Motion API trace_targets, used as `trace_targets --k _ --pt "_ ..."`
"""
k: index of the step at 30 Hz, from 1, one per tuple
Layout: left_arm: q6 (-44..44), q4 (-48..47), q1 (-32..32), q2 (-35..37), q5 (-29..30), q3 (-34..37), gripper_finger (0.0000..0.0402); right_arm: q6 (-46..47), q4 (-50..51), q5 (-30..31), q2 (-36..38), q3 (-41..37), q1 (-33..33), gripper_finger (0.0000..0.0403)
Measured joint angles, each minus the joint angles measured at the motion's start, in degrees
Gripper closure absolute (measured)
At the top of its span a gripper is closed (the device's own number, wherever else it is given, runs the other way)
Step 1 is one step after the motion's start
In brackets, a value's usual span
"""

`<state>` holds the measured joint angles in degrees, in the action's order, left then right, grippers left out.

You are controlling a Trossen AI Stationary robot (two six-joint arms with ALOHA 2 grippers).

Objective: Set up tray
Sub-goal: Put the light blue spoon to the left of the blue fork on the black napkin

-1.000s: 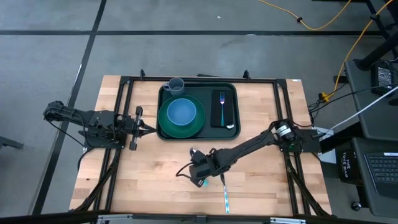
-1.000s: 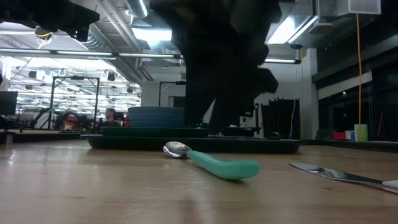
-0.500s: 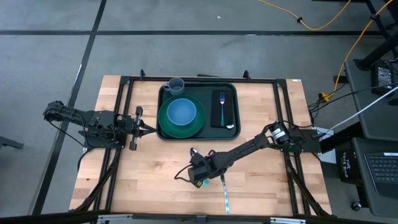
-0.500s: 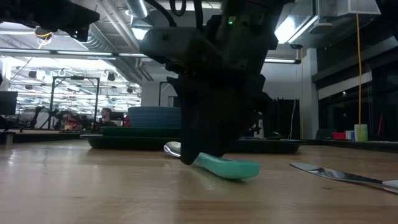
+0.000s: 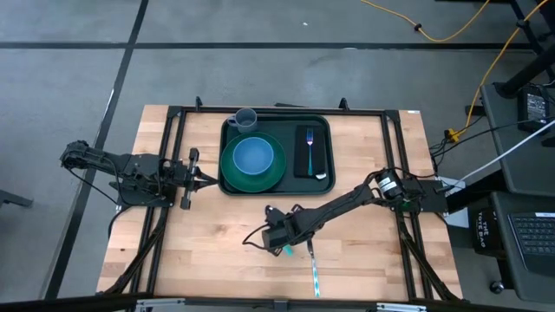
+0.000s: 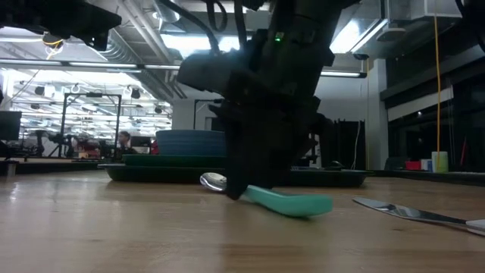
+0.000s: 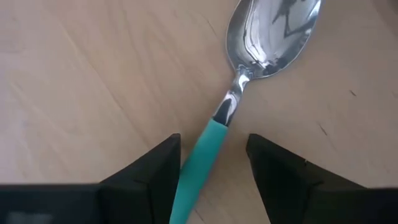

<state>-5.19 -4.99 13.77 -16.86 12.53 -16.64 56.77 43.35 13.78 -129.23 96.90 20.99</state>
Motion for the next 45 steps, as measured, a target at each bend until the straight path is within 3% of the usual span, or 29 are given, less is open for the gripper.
trace_targets --k 14,27,38,45 --pt "-0.04 0.0 -0.01 0.0 0.0 0.0 0.0398 1.68 0.77 -0.02 0.0 -0.02 -0.16 0.0354" --pt "-0.07 0.04 0.01 0.02 0.02 0.0 0.0398 2.66 0.53 -2.29 2.43 -0.22 -0.15 0.0356" --pt "-1.49 0.52 -0.01 0.0 1.49 0.0 0.0398 -11.83 4.75 -0.51 11.98 -0.36 -3.36 0.0356" --pt "-0.63 0.42 -0.01 0.0 1.5 0.0 0.0398 -17.12 -2.04 3.43 19.76 -11.1 -5.67 0.0356"
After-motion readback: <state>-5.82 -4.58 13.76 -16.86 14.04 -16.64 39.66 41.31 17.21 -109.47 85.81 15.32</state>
